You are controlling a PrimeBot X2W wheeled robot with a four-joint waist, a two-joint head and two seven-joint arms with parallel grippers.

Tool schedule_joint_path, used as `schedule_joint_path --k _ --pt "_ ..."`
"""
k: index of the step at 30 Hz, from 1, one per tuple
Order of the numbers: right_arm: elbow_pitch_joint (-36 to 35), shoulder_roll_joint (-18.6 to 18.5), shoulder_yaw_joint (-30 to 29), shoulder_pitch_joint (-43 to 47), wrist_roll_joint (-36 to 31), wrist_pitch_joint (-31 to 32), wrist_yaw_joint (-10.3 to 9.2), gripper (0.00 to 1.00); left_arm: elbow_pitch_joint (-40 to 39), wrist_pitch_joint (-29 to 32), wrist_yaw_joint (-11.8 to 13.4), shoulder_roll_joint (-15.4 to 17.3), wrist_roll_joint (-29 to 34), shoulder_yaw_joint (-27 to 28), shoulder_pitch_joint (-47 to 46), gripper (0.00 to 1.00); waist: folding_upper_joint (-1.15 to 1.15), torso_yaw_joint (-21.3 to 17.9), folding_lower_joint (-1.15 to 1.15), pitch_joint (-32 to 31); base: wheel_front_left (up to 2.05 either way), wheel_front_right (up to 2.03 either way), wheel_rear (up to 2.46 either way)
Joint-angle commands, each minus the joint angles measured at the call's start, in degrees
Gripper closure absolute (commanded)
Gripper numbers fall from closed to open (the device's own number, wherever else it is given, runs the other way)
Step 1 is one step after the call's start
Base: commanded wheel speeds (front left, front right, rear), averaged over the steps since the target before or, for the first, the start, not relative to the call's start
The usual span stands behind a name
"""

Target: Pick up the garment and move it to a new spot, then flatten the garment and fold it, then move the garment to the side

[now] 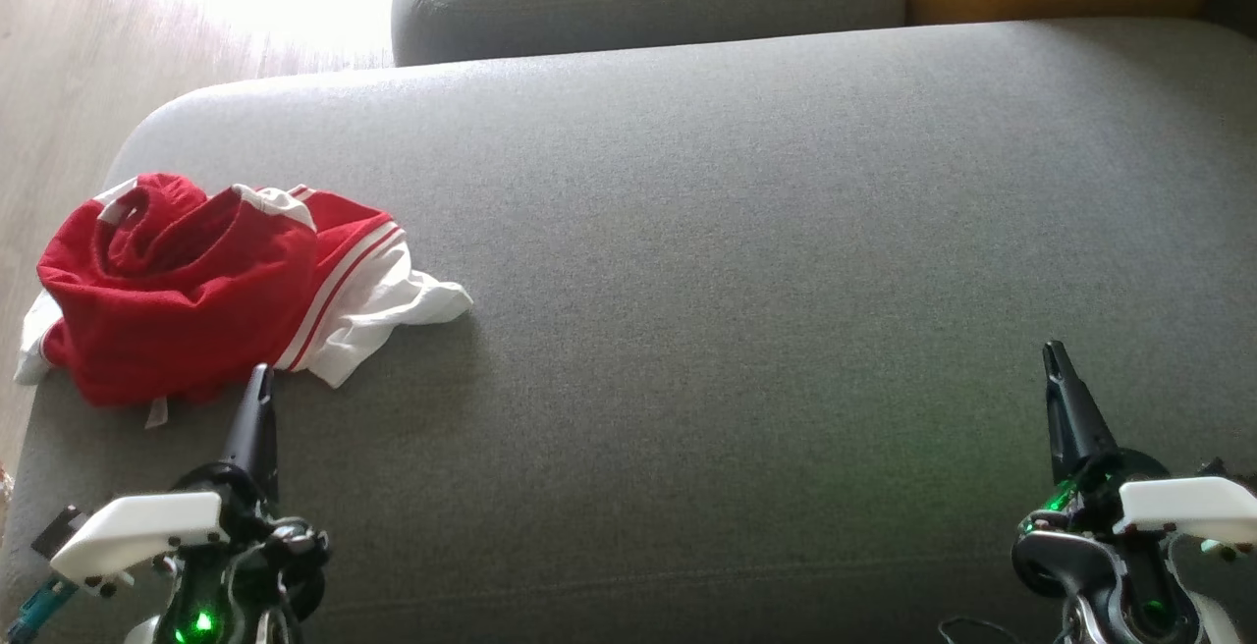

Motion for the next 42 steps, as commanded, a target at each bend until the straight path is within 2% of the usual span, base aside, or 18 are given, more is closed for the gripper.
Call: schedule_joint_path --k 1,8,9,14,29,35,42 --pt "-2.0 -0.7 1.1 -3.0 -0.1 0.3 0.02 1.0 -1.7 0.4 -0.4 0.5 0.2 2.0 -3.0 1.0 0.0 0.0 0.0 0.0 0.0 0.0 0.0" --pt "-2.0 -0.7 1.1 -3.0 -0.1 0.3 0.02 1.0 -1.7 0.4 -0.4 0.5 0.2 2.0 -3.0 1.0 0.0 0.0 0.0 0.0 0.0 0.0 0.0" --pt "0.0 0.0 0.0 0.0 0.0 0.0 0.0 0.0 0.0 0.0 0.0 0.0 0.0 0.0 0.0 0.0 0.0 0.0 0.0 0.0 0.0 0.0 0.0" --pt "4.1 0.2 0.5 2.4 0.0 0.0 0.02 0.0 4.0 -0.1 0.2 -0.7 0.0 -0.2 2.9 0.0 0.0 0.0 0.0 0.0 0.0 0.0 0.0" --pt "2.5 0.1 4.2 1.5 0.6 -2.4 0.02 0.0 0.6 -2.5 0.1 -0.4 1.0 -1.9 3.2 0.0 0.0 -0.1 0.0 0.1 0.0 0.0 0.0" --pt "2.5 0.0 5.5 1.0 -3.5 -3.6 0.02 0.0 -0.2 -3.6 0.1 -0.3 4.4 -1.8 3.4 0.0 0.0 -0.1 0.0 0.1 0.0 0.0 0.0" --pt "2.0 0.0 5.7 0.8 -12.8 -4.8 0.02 0.0 -1.2 -4.8 0.1 -0.4 13.0 -0.9 3.6 0.0 0.0 -0.1 0.0 0.1 0.0 0.0 0.0"
